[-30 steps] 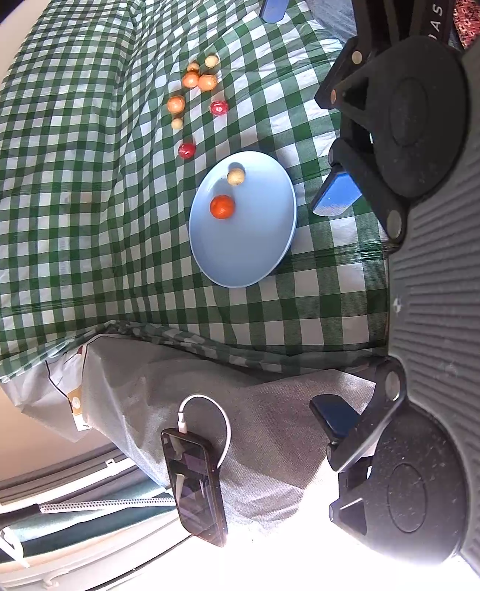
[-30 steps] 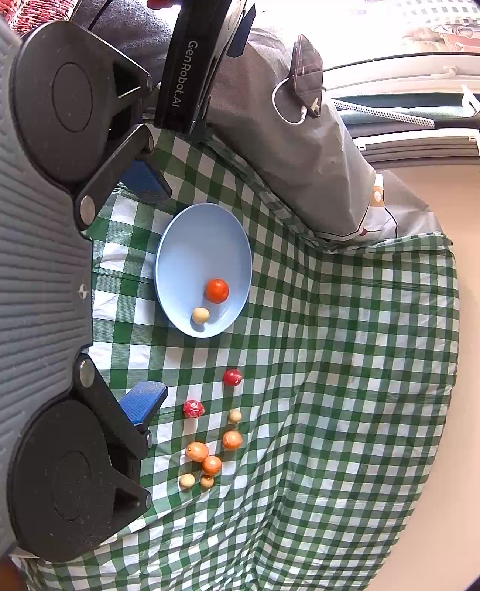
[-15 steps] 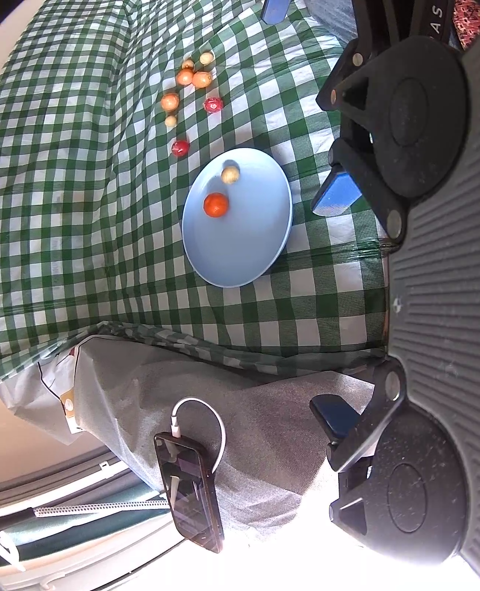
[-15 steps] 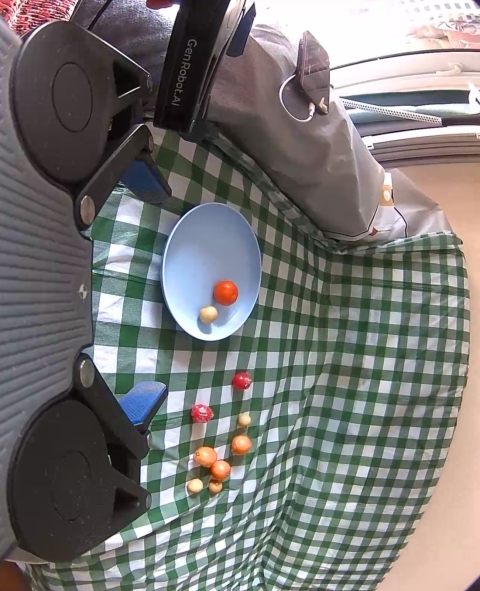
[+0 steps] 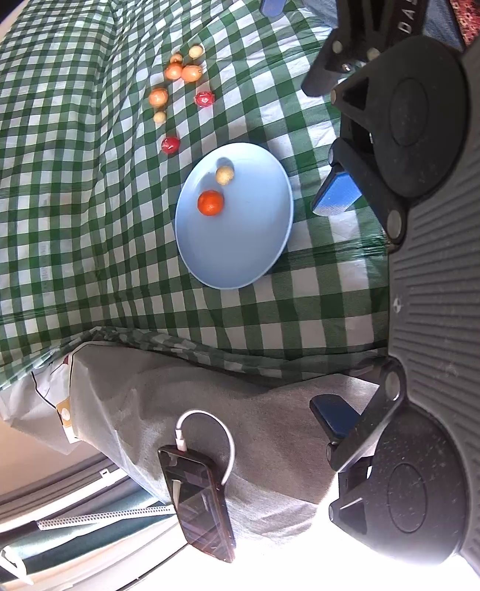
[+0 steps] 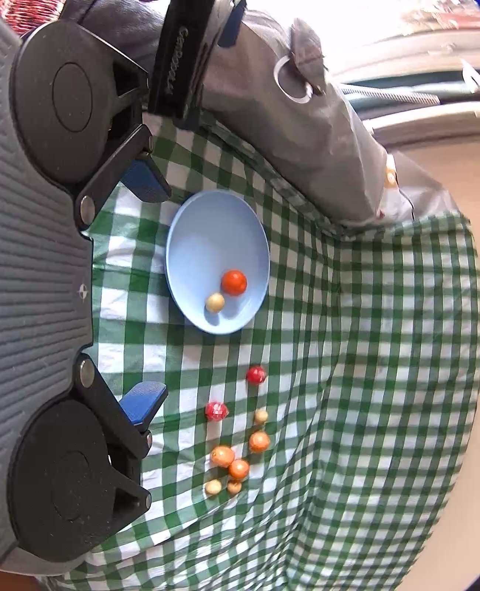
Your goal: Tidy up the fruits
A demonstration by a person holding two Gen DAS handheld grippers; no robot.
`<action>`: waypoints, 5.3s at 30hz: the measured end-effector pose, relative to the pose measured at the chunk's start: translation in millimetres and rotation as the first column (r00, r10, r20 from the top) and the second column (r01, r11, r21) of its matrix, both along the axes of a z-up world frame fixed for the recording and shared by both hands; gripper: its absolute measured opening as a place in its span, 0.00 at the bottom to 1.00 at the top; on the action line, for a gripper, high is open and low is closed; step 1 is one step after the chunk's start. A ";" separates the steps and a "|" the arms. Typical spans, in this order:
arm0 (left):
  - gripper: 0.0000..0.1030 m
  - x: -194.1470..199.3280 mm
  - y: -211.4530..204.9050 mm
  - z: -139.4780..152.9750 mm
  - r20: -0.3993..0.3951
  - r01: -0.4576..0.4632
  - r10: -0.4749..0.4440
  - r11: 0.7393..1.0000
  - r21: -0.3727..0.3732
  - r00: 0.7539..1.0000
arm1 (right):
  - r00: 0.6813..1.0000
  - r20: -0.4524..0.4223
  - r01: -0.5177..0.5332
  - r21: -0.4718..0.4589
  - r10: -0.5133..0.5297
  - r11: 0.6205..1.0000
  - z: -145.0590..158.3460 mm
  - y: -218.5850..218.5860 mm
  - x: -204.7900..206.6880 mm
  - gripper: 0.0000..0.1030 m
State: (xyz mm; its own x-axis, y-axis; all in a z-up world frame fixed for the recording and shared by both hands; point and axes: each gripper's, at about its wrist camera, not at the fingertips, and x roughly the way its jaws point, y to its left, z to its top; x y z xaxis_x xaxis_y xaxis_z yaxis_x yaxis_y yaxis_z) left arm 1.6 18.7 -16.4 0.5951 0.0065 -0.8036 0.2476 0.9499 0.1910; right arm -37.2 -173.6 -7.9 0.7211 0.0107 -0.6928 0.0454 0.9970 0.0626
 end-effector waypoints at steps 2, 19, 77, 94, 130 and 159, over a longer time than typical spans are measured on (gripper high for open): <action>1.00 6.7 -6.7 0.5 -0.002 0.004 -0.004 1.000 0.005 1.000 | 0.999 0.004 0.032 0.011 -0.032 0.999 -2.1 -8.0 2.6 0.99; 1.00 89.9 -164.2 -26.3 -0.055 0.177 -0.177 0.984 -0.014 0.983 | 0.909 0.034 0.417 -0.025 -0.416 0.909 -59.3 -153.3 39.8 0.99; 0.30 85.3 -210.1 -30.9 -0.017 0.369 -0.373 0.923 -0.112 0.928 | 0.841 0.308 0.497 -0.117 -0.445 0.860 -100.9 -260.1 84.0 0.27; 0.30 -8.9 -41.7 22.5 0.048 0.156 -0.152 0.983 -0.097 0.987 | 0.962 0.267 -0.079 0.093 0.052 0.992 9.6 -40.5 -13.7 0.27; 0.30 -15.3 -7.8 18.2 0.056 0.097 -0.088 0.980 -0.173 0.995 | 0.952 0.235 -0.191 -0.054 0.198 0.980 18.8 17.7 -28.0 0.27; 0.30 120.7 -57.2 -60.0 -0.097 0.064 -0.074 0.993 -0.099 0.992 | 0.988 0.025 -0.150 -0.040 0.151 0.988 -64.2 4.4 104.4 0.27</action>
